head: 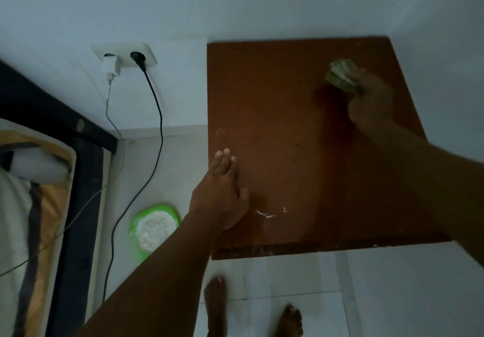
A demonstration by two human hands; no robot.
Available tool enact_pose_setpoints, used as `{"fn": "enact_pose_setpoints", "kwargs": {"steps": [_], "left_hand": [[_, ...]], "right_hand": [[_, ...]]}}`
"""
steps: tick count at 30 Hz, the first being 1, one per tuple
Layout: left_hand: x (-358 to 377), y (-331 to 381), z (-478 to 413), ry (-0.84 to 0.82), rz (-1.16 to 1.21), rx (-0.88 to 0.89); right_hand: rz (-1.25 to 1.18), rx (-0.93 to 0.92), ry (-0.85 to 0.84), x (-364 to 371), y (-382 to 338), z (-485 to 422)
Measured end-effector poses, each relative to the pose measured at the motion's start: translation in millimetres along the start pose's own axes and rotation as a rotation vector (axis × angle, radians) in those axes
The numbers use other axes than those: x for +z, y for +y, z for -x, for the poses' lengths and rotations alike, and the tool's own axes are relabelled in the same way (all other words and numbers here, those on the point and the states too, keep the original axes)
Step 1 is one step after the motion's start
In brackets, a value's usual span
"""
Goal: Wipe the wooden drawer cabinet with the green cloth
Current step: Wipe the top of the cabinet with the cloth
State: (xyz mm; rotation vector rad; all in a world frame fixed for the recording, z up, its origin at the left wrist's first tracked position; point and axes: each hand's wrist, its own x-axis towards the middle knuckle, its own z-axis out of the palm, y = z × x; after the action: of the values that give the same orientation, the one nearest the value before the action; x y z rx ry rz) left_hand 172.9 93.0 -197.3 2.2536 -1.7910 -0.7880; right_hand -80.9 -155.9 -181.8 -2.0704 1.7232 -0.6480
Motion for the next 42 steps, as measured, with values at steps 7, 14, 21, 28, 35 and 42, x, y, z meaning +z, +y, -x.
{"fn": "enact_pose_setpoints", "kwargs": {"steps": [7, 14, 21, 28, 35, 42], "left_hand": [[-1.2, -12.4, -3.2, -0.009, -0.02, 0.077], [-9.0, -12.7, -5.1, -0.048, -0.005, 0.072], [-8.6, -13.9, -2.6, -0.064, -0.027, 0.094], [-14.4, -7.1, -5.7, -0.072, -0.042, 0.086], [-30.8, -2.4, -32.9, -0.183, -0.096, 0.177], [-34.6, 35.8, -75.9, -0.321, -0.204, 0.238]], "right_hand": [[0.064, 0.017, -0.045, 40.6, 15.4, 2.6], [-0.199, -0.214, -0.143, 58.9, -56.0, 170.0], [-0.145, -0.069, -0.104, 30.9, -58.8, 166.8], [0.009, 0.009, -0.085, 56.1, -61.2, 156.0], [-0.16, 0.003, -0.062, 44.1, -80.6, 185.5], [-0.062, 0.243, 0.079, 1.7, -42.8, 72.9]]}}
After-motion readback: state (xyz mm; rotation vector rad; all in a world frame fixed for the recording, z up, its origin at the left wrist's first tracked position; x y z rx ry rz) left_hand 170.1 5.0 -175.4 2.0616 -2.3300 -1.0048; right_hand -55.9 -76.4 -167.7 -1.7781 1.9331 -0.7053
